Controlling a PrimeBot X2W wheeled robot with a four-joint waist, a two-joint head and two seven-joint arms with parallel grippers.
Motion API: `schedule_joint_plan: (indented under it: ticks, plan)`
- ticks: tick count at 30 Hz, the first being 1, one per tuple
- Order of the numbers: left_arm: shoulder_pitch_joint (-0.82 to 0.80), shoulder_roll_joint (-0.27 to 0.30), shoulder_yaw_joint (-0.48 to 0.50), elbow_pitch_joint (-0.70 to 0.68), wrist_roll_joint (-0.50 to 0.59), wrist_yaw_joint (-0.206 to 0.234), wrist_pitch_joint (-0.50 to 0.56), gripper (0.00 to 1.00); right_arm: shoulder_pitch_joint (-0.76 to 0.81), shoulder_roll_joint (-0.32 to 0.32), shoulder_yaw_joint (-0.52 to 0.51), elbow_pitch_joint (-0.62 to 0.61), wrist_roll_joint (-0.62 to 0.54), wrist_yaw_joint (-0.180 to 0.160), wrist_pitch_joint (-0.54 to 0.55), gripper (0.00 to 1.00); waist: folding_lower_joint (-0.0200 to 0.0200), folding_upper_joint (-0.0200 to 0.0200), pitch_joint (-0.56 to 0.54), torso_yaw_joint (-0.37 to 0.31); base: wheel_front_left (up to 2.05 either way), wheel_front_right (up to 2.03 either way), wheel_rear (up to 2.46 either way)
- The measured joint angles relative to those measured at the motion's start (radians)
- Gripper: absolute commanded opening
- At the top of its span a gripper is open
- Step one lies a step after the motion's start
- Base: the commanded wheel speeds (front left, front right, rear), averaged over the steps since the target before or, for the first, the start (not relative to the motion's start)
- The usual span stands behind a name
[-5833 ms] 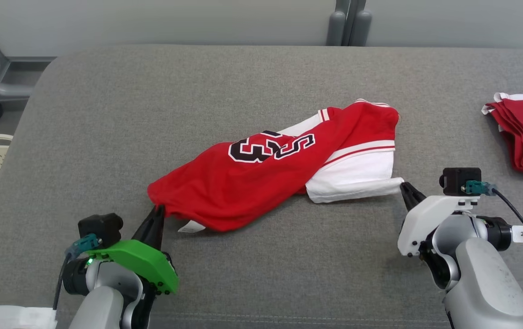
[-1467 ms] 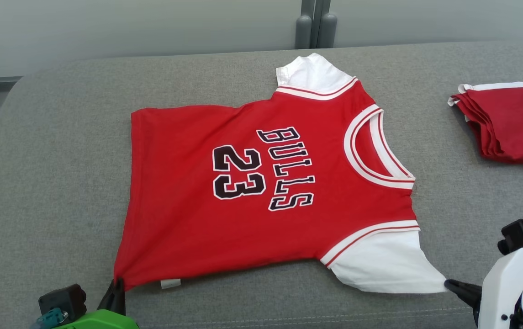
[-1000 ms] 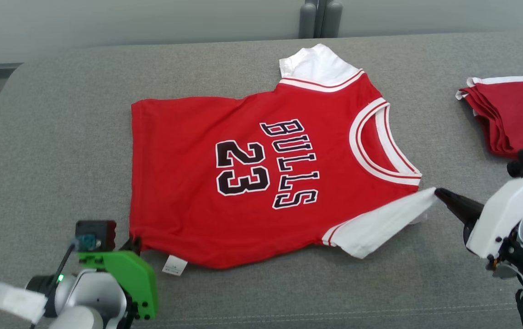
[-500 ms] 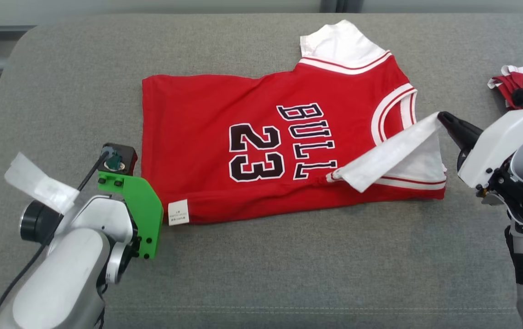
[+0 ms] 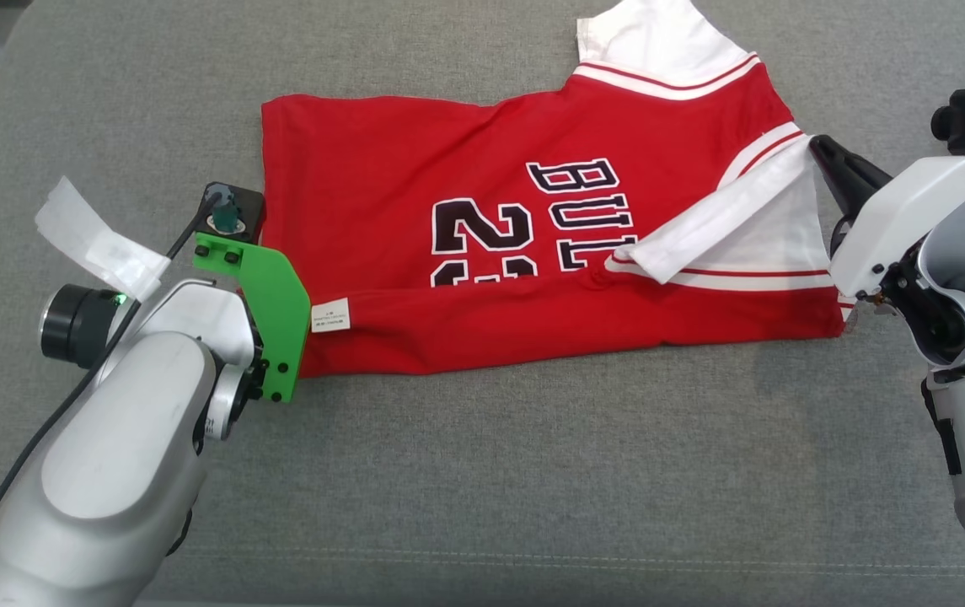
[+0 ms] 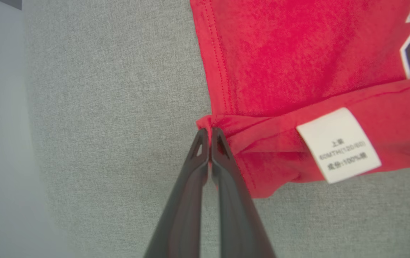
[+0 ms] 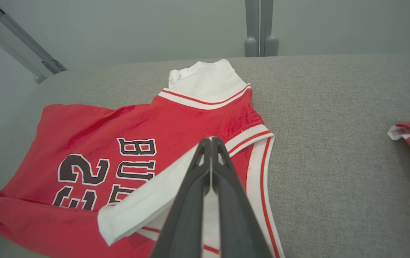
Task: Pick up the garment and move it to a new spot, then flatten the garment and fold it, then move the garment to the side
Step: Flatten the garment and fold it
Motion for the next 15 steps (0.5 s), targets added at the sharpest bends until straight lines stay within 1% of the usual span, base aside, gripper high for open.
schedule_joint_plan:
  ticks: [5, 11, 12, 13, 15]
  plan:
    - [-0.031, -0.014, 0.0, 0.035, 0.002, -0.001, -0.018, 0.0, -0.02, -0.008, -0.006, 0.051, -0.003, 0.0, -0.072, 0.0, 0.0, 0.0, 0.012, -0.004, 0.0, 0.0, 0.0]
    - [-0.043, -0.024, 0.005, 0.076, 0.0, -0.001, -0.046, 0.0, -0.047, -0.01, 0.03, 0.094, 0.009, 0.0, -0.126, 0.0, 0.0, 0.0, 0.026, -0.012, 0.0, 0.0, 0.0]
    - [-0.048, -0.026, 0.006, 0.077, 0.003, 0.0, -0.07, 1.0, -0.056, -0.009, 0.032, 0.1, 0.014, 0.0, -0.14, 0.64, 0.0, 0.0, 0.029, -0.013, 0.0, 0.0, 0.0]
    - [-0.055, -0.029, 0.012, 0.08, 0.007, 0.01, -0.09, 1.0, -0.064, -0.005, 0.032, 0.107, 0.02, 0.0, -0.151, 1.0, 0.0, 0.0, 0.032, -0.014, 0.0, 0.0, 0.0]
    - [-0.065, -0.034, 0.016, 0.091, 0.013, 0.014, -0.132, 1.0, -0.074, -0.004, 0.038, 0.119, 0.023, 0.0, -0.17, 1.0, 0.0, 0.0, 0.037, -0.015, 0.0, 0.0, 0.0]
